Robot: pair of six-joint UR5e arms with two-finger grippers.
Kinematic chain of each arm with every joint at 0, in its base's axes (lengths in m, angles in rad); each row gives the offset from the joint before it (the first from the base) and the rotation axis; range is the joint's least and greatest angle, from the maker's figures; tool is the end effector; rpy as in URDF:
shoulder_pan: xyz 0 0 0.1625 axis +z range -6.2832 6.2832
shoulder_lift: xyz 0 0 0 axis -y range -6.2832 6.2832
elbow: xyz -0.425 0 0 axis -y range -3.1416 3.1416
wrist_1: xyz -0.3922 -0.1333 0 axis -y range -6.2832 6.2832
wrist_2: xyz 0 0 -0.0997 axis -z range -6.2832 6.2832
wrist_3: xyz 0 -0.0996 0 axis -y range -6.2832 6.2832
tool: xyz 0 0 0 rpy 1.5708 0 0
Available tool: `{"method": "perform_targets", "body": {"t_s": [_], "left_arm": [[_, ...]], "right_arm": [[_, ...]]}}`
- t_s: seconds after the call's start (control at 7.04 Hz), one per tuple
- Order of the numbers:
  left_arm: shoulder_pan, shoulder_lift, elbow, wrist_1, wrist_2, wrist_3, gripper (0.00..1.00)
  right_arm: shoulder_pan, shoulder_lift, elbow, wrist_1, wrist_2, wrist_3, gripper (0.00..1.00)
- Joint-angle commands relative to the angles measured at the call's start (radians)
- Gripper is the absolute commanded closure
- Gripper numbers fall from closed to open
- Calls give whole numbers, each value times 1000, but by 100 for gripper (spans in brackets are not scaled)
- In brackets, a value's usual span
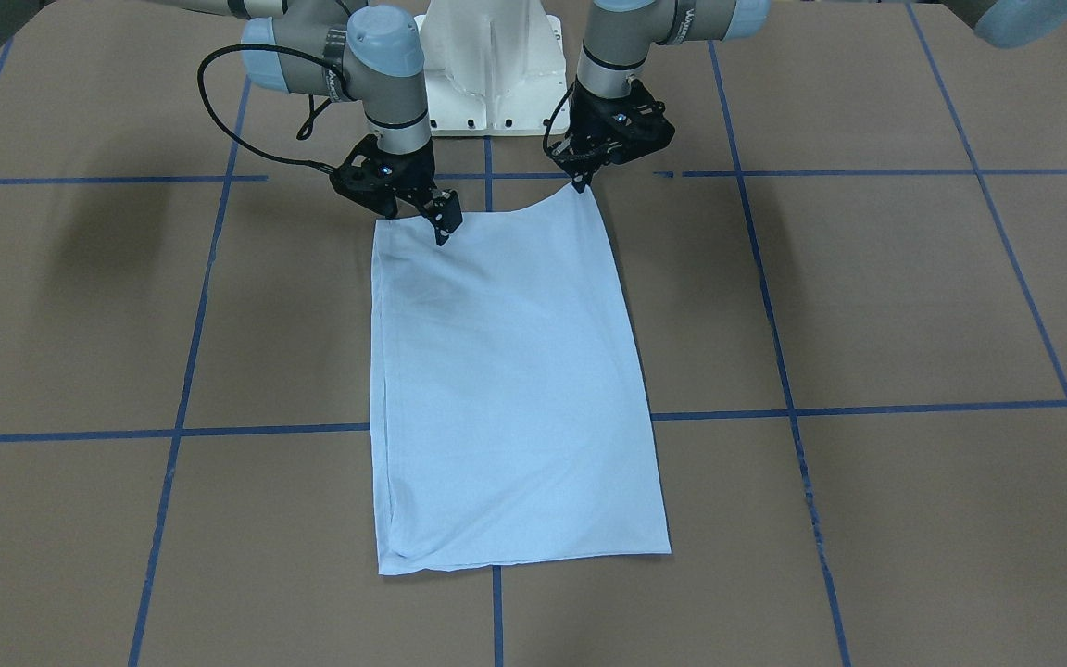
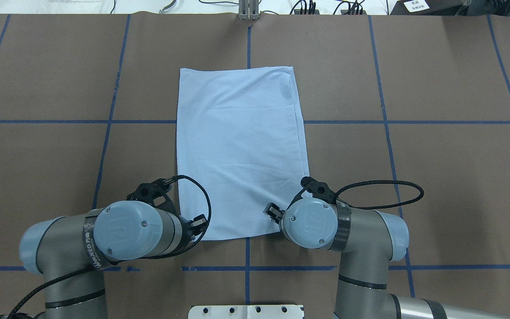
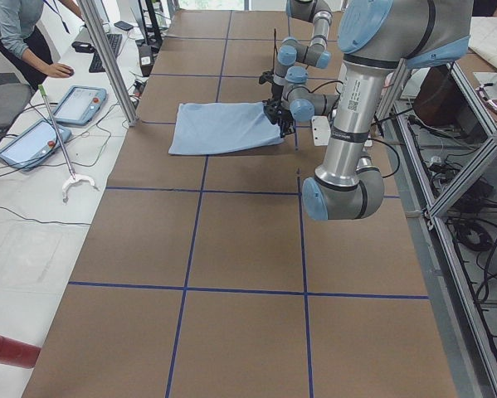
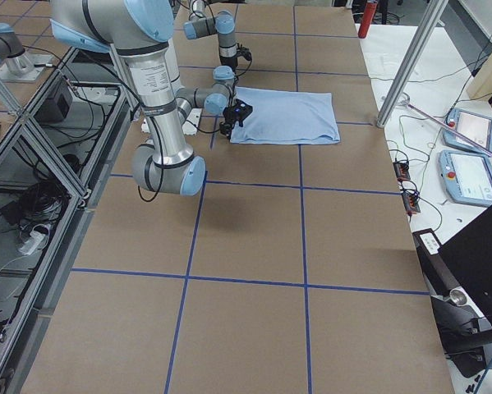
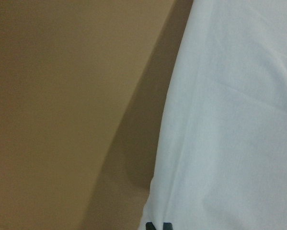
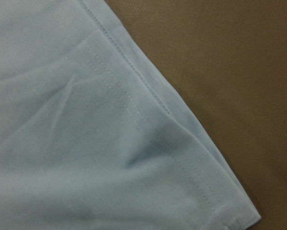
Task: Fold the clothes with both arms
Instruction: 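Press both grippers on the shirt's near corners, adjusting the edge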
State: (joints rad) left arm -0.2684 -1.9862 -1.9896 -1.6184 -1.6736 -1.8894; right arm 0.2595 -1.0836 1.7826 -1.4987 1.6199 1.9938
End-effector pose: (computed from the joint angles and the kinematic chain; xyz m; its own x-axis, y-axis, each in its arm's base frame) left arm 0.5216 -0.2711 0.2469 0.5234 -0.4671 -0.7126 0.3700 0.8780 -0.3037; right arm -0.5856 -0.2883 0.2875 0.5404 0.5677 0.6210 -0.4881 0.8127 -0.3182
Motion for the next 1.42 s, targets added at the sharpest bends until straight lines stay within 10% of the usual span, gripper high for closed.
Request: {"method": "perform_targets", "body": {"t_s": [0.0, 0.71, 1.14, 1.28], "left_arm": [[0, 1, 2, 0, 0, 1, 100], [0, 0, 3, -2, 3, 3, 100], [-2, 0, 6, 0, 5, 15, 100], [0, 0, 6, 0, 5, 16, 100]], "right_arm": [[-11, -4, 3, 0, -5, 16, 0], [-34, -4, 29, -37, -6, 34, 1], [-37, -1, 24, -37, -5, 33, 30], [-37, 1, 27, -38, -3, 33, 56]]}}
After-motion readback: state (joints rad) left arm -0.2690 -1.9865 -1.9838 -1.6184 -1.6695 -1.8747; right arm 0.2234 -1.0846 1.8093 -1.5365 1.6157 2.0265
